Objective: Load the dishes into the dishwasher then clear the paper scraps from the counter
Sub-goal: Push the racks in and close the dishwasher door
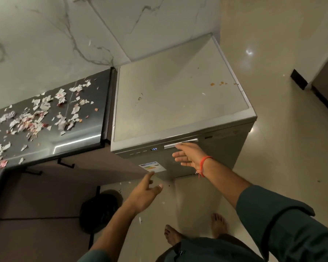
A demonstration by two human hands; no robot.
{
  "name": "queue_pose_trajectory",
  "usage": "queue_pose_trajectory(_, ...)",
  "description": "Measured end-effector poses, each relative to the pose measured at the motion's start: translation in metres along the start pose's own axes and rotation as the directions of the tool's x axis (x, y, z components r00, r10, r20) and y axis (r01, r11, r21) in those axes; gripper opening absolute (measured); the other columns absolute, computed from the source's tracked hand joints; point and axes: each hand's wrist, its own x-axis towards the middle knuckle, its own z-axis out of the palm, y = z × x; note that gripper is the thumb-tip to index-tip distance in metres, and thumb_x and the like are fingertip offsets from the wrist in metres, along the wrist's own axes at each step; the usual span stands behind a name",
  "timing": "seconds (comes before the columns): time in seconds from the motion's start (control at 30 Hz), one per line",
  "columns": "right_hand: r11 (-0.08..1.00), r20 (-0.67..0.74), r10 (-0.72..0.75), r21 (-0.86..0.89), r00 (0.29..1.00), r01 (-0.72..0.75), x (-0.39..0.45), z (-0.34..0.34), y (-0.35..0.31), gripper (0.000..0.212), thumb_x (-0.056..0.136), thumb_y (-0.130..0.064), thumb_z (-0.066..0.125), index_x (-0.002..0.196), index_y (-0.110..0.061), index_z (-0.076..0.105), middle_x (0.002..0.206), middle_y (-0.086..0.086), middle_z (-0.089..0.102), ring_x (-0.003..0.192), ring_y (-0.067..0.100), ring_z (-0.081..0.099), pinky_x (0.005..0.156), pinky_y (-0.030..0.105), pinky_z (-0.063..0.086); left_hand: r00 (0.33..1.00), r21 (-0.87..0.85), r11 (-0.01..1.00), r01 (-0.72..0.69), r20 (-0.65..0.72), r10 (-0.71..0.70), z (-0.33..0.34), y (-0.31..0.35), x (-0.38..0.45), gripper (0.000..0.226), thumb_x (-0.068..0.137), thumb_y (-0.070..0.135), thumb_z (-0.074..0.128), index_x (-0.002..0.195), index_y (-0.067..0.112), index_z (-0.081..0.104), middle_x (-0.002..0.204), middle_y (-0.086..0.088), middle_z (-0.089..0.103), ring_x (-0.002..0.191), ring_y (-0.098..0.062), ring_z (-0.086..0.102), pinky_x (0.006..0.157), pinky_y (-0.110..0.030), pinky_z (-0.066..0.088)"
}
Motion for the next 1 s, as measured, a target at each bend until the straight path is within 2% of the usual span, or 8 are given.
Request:
queue_pose_trajectory(0.17, 0.990, 0.067, -0.022, -0.139, 0.998, 0.031, -0.004, 0.021, -0.011, 0.016, 0.100, -0.034, 0.058, 0.110, -0.023, 0.064, 0.103, 0.007, 0.074, 0.088, 0.020, 0.069, 0.082, 0.033, 0.052, 0.994, -0.094, 0.995, -0.015, -0.108, 0.005, -0.011, -0.013, -0.010, 0.068, 0.101, 0.041, 0.060, 0.159, 0.033, 0.025, 0.151, -0.006, 0.044, 0.117, -0.012, 0.052, 0.095, -0.027, 0.045)
queue_pose_trajectory(0.27, 0.978, 0.095, -0.036, -0.201, 0.995, 0.055, -0.008, 0.037, -0.018, 0.016, 0.100, -0.033, 0.058, 0.111, -0.023, 0.065, 0.104, 0.008, 0.074, 0.089, 0.020, 0.068, 0.081, 0.034, 0.052, 0.986, -0.135, 0.990, -0.028, -0.165, 0.005, -0.019, -0.025, -0.017, 0.067, 0.101, 0.041, 0.059, 0.158, 0.034, 0.026, 0.151, -0.005, 0.043, 0.118, -0.012, 0.052, 0.091, -0.025, 0.044)
queue_pose_trajectory(0.37, 0.960, 0.141, -0.054, -0.267, 0.989, 0.090, -0.014, 0.056, -0.028, 0.009, 0.101, -0.033, 0.058, 0.102, -0.026, 0.064, 0.107, 0.009, 0.072, 0.091, 0.021, 0.066, 0.083, 0.034, 0.052, 0.973, -0.147, 0.988, -0.035, -0.230, 0.001, -0.031, -0.038, -0.020, 0.068, 0.100, 0.043, 0.060, 0.158, 0.035, 0.024, 0.155, -0.006, 0.041, 0.131, -0.020, 0.052, 0.098, -0.029, 0.046)
queue_pose_trajectory(0.47, 0.926, 0.173, -0.069, -0.356, 0.982, 0.128, -0.015, 0.082, -0.037, 0.015, 0.101, -0.035, 0.058, 0.110, -0.024, 0.064, 0.113, 0.009, 0.071, 0.095, 0.020, 0.067, 0.083, 0.033, 0.052, 0.959, -0.171, 0.984, -0.050, -0.283, 0.000, -0.047, -0.051, -0.021, 0.070, 0.100, 0.045, 0.060, 0.159, 0.034, 0.023, 0.159, -0.009, 0.039, 0.138, -0.023, 0.049, 0.109, -0.035, 0.045)
queue_pose_trajectory(0.63, 0.869, 0.200, -0.105, -0.457, 0.974, 0.188, -0.016, 0.129, -0.045, 0.026, 0.101, -0.037, 0.057, 0.121, -0.022, 0.064, 0.109, 0.004, 0.072, 0.095, 0.016, 0.067, 0.081, 0.032, 0.053, 0.943, -0.213, 0.974, -0.074, -0.333, -0.001, -0.075, -0.069, -0.021, 0.073, 0.099, 0.050, 0.059, 0.160, 0.036, 0.021, 0.161, -0.006, 0.036, 0.141, -0.023, 0.045, 0.109, -0.035, 0.043)
queue_pose_trajectory(0.8, 0.810, 0.255, -0.080, -0.547, 0.964, 0.212, -0.020, 0.179, -0.041, 0.019, 0.102, -0.031, 0.056, 0.116, -0.021, 0.064, 0.113, 0.009, 0.071, 0.094, 0.019, 0.064, 0.093, 0.040, 0.055, 0.929, -0.293, 0.953, -0.079, -0.367, -0.035, -0.099, -0.097, -0.019, 0.071, 0.099, 0.050, 0.058, 0.159, 0.038, 0.023, 0.160, -0.004, 0.037, 0.138, -0.022, 0.049, 0.111, -0.040, 0.046)
queue_pose_trajectory(0.93, 0.776, 0.285, -0.010, -0.603, 0.959, 0.187, -0.018, 0.214, -0.031, 0.016, 0.102, -0.031, 0.058, 0.115, -0.024, 0.064, 0.116, 0.011, 0.069, 0.092, 0.016, 0.062, 0.072, 0.023, 0.051, 0.920, -0.337, 0.937, -0.093, -0.388, -0.049, -0.112, -0.121, -0.020, 0.070, 0.099, 0.049, 0.058, 0.159, 0.038, 0.023, 0.158, -0.003, 0.039, 0.134, -0.019, 0.052, 0.108, -0.036, 0.047)
queue_pose_trajectory(1.0, 0.749, 0.294, 0.017, -0.637, 0.956, 0.183, -0.014, 0.231, -0.026, 0.019, 0.101, -0.034, 0.058, 0.116, -0.025, 0.065, 0.115, 0.010, 0.070, 0.093, 0.016, 0.064, 0.075, 0.025, 0.052, 0.911, -0.354, 0.929, -0.105, -0.408, -0.052, -0.120, -0.137, -0.021, 0.070, 0.098, 0.052, 0.058, 0.158, 0.040, 0.023, 0.156, -0.001, 0.040, 0.132, -0.017, 0.053, 0.109, -0.039, 0.048)
